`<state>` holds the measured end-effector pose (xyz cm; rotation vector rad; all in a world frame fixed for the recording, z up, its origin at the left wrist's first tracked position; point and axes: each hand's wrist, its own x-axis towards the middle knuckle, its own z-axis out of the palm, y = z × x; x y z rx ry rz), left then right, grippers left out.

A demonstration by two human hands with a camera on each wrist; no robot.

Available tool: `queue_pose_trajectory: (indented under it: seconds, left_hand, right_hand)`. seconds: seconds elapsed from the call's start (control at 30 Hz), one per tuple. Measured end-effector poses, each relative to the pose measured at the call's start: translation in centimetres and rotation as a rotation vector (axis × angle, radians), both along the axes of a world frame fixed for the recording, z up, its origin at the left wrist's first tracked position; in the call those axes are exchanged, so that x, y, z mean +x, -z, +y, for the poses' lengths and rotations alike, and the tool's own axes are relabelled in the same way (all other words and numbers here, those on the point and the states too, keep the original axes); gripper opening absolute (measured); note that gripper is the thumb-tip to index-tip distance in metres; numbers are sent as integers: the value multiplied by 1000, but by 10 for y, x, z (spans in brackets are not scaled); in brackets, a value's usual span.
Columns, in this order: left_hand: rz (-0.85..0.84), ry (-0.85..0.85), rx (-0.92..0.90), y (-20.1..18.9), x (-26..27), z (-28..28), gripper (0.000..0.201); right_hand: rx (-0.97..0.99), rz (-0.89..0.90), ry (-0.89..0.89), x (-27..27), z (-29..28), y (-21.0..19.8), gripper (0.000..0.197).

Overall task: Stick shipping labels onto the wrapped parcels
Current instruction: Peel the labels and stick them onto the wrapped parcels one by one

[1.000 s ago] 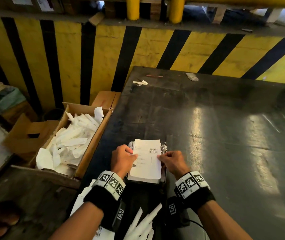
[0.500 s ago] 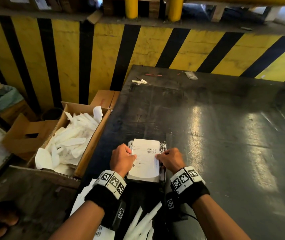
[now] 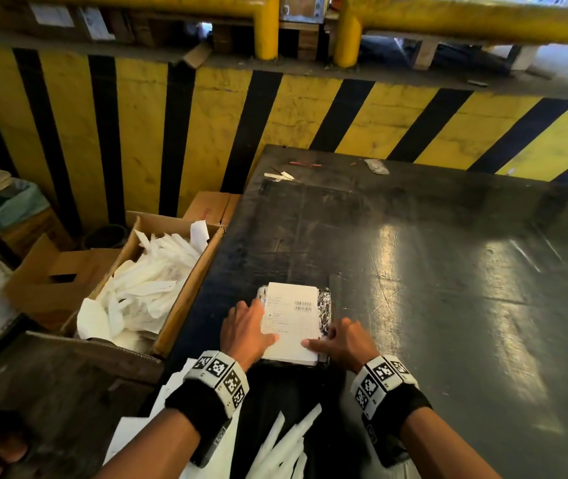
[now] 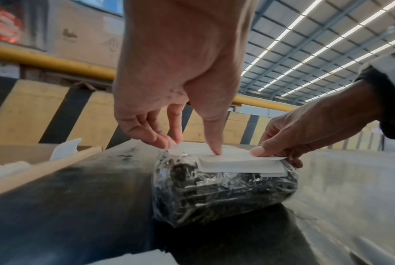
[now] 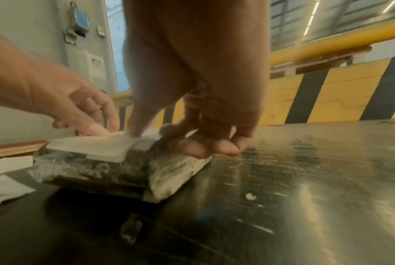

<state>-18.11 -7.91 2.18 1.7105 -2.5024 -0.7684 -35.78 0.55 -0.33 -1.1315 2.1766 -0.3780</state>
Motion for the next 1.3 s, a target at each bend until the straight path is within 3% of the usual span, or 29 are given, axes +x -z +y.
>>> queue_pose_trajectory:
  seconds: [0.1,0.23,0.33,0.47,0.63,0.93,1.13,1.3]
  left_hand:
    - [-94,111,-32,1,0,8,80]
    - [-122,174,98,8,-1,16,105]
    - [-148,178,126,7,-4,16,107]
    - [-201,184,185,5,-14,18,112]
    - [-229,169,200,3,-22,17,114]
    - [-216,129,174,4,-21,15,111]
    - [-200,138,163,3,-20,16,110]
    - [-193,137,149,4,-19,17,110]
  right_hand:
    - [4,49,-92,3,11,-7,48]
    - [-29,153,-156,6,20,-11,49]
    - [-34,168,-206,6,19,-14,41]
    - [-253,345,-270,-1,9,-19,30]
    - [-52,473,-541,9,-3,-15,52]
    - [4,420,-446,-5,-51,-12,52]
    - [41,529,-695,5,-31,-28,52]
    - [36,584,-789,6,-33,-17,80]
